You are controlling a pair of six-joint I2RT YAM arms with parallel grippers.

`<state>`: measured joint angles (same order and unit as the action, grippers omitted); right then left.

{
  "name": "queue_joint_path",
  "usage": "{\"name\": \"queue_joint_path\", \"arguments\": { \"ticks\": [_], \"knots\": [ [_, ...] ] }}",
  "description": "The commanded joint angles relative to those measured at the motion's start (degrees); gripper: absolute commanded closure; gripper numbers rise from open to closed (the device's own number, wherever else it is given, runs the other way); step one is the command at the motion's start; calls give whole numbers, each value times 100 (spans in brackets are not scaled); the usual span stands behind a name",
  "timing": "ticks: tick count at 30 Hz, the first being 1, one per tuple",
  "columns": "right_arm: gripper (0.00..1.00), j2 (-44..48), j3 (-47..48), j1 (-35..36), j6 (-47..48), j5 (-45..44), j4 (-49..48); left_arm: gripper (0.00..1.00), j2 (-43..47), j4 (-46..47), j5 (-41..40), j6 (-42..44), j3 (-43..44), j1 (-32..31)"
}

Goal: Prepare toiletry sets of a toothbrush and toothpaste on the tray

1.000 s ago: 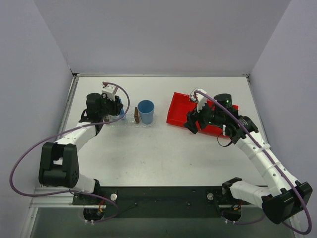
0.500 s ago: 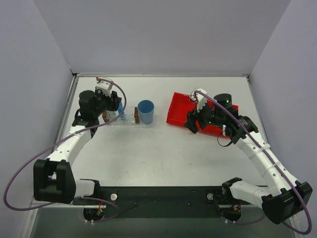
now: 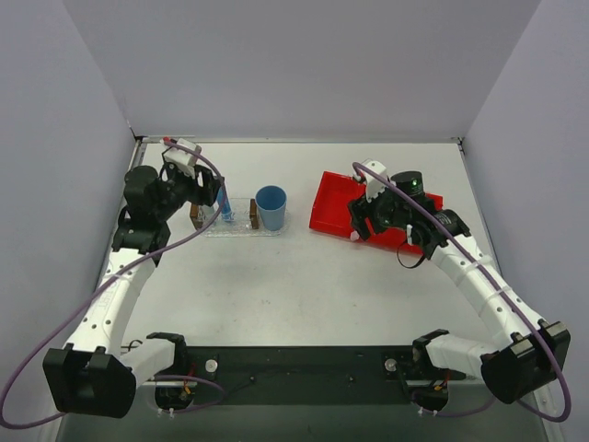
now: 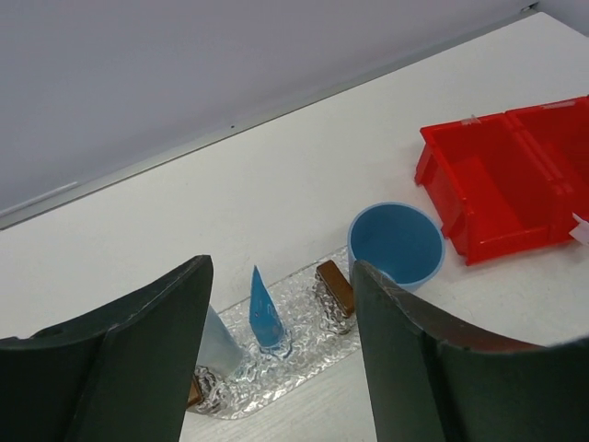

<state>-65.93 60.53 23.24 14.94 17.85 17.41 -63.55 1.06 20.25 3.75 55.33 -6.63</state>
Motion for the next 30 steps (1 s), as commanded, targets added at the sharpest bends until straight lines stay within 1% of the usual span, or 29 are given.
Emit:
{"name": "queue_joint_path", "arguments": {
  "ticks": [1,5,8,17,23,30],
  "knots": [
    [38,-253,-6,-109,-219,-623,17,24,387,-457,418,38,145,31],
    [38,-718,37,-145,-500,-896,61,20,536,-598,585,12,92,30],
    [39,-1095,108,-154,-702,-1099,105,19,598,-607,699,-14,22,22],
    [44,-2124,301,-171,-1098,-1073,96,18,625,-510,823,-50,-242,13],
    [46,-2643,547,-171,-1212,-1073,70,17,633,-475,831,-15,-339,4],
    [48,-2916,644,-171,-1265,-1222,17,17,633,-405,831,12,-427,4]
  ]
}}
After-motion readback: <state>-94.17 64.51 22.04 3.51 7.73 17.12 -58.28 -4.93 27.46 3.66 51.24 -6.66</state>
